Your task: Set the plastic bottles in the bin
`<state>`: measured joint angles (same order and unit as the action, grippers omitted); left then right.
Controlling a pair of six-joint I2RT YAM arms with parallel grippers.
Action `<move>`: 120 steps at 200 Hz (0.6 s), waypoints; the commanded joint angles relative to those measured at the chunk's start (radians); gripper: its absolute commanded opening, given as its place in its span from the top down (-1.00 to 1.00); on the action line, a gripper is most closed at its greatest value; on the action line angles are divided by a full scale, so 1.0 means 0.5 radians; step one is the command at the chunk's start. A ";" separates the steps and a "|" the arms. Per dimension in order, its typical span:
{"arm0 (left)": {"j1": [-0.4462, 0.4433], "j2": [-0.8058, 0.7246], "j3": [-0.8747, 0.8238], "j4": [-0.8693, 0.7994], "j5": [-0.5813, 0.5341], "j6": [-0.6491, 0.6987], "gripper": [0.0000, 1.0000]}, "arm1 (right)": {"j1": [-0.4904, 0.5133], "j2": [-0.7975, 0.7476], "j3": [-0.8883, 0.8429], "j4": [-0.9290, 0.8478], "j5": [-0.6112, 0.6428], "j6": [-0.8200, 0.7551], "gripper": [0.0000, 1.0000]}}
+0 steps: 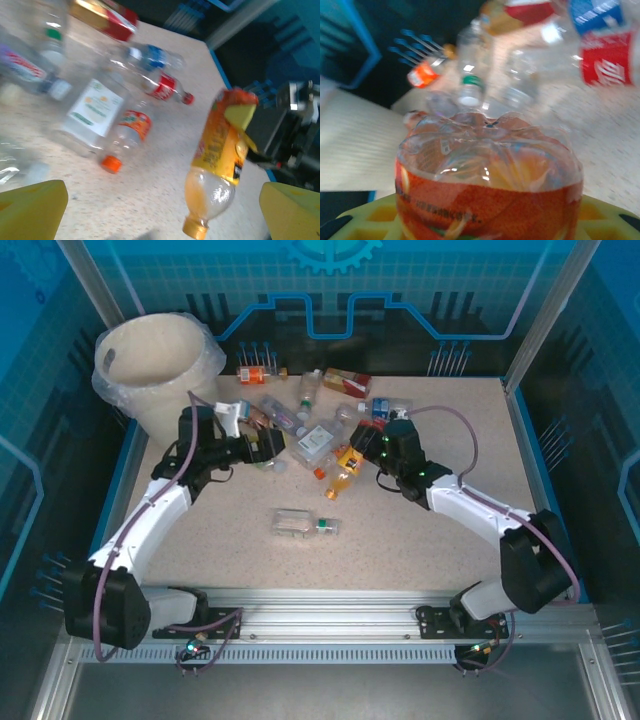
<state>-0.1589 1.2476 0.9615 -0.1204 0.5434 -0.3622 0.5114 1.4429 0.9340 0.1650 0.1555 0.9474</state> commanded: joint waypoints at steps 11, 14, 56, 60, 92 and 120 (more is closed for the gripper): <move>-0.115 0.086 -0.053 0.361 0.588 0.051 -0.98 | 0.036 -0.107 0.058 0.317 -0.495 -0.303 0.11; -0.126 0.102 -0.042 0.372 0.622 0.047 -0.98 | 0.045 -0.112 0.062 0.336 -0.525 -0.307 0.11; -0.277 0.261 0.067 0.481 0.747 0.020 -0.98 | 0.124 -0.127 0.127 0.537 -0.769 -0.271 0.08; -0.288 0.272 0.075 0.480 0.743 0.024 -0.98 | 0.131 -0.125 0.140 0.546 -0.783 -0.272 0.08; -0.355 0.309 0.045 0.687 0.812 -0.057 -0.94 | 0.202 -0.098 0.207 0.587 -0.831 -0.322 0.06; -0.378 0.312 -0.026 0.974 0.944 -0.183 -0.87 | 0.209 -0.067 0.231 0.633 -0.826 -0.281 0.06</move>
<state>-0.3351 1.3952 0.9619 0.1974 0.9199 -0.3988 0.6079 1.4006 1.0142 0.4091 -0.2291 0.8097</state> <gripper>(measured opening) 0.943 0.473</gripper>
